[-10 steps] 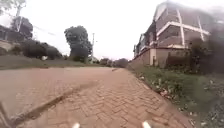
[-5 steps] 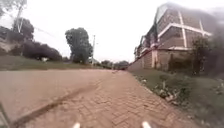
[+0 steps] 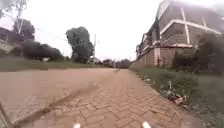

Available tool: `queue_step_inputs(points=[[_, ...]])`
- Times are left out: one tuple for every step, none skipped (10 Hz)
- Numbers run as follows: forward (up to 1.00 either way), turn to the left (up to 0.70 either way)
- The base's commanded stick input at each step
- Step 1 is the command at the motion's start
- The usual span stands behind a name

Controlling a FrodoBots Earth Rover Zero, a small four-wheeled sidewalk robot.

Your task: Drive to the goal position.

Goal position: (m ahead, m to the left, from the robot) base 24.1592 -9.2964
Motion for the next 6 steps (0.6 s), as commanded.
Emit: queue_step_inputs(points=[[0.50,0.05],[0.50,0.06],[0.50,0.00],[0.50,0.03],[0.50,0.08],[0.50,0.09]])
